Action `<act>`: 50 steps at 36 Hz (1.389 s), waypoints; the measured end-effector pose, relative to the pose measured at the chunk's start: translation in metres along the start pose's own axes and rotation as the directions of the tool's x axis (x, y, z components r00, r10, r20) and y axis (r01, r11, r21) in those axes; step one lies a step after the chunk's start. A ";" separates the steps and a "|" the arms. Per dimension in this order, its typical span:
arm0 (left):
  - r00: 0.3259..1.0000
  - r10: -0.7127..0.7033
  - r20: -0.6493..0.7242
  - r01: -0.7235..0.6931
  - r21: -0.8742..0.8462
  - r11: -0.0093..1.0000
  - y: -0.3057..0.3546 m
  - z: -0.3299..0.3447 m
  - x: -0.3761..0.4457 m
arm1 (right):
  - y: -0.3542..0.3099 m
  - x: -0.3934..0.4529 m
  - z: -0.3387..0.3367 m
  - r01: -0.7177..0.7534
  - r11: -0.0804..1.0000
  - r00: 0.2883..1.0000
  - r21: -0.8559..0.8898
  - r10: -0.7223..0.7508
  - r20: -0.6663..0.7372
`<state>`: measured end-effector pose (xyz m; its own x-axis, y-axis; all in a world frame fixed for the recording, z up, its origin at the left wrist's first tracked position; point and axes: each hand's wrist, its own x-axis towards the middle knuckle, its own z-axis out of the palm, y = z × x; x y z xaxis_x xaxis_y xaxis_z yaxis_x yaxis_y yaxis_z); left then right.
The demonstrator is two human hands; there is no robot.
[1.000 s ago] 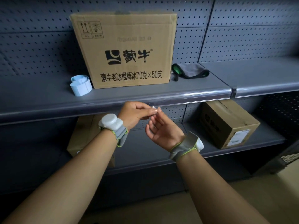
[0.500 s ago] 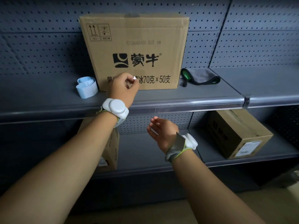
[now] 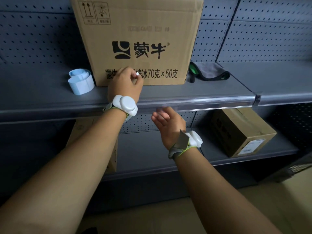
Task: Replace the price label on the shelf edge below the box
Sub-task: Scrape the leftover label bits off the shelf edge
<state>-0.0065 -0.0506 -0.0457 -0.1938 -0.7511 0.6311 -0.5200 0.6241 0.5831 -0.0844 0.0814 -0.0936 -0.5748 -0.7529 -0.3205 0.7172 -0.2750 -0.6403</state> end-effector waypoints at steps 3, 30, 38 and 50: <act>1.000 -0.003 0.004 0.003 0.005 1.000 0.000 -0.001 -0.001 | 0.004 0.000 -0.001 0.013 1.000 1.000 0.004 -0.013 0.002; 1.000 0.012 0.004 -0.012 0.029 1.000 0.001 0.000 0.000 | 0.005 0.001 0.006 0.119 0.989 0.989 -0.083 -0.125 -0.073; 1.000 0.009 0.013 -0.009 0.019 1.000 0.001 0.000 -0.001 | 0.008 0.004 0.001 0.111 0.993 0.993 -0.035 -0.112 -0.033; 1.000 -0.002 0.018 0.002 0.040 0.999 0.001 -0.001 0.000 | 0.006 0.004 0.000 0.069 0.998 0.998 -0.012 -0.069 0.015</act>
<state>-0.0066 -0.0492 -0.0449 -0.2074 -0.7564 0.6204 -0.5536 0.6136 0.5630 -0.0827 0.0768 -0.0987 -0.6171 -0.7408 -0.2652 0.6709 -0.3192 -0.6693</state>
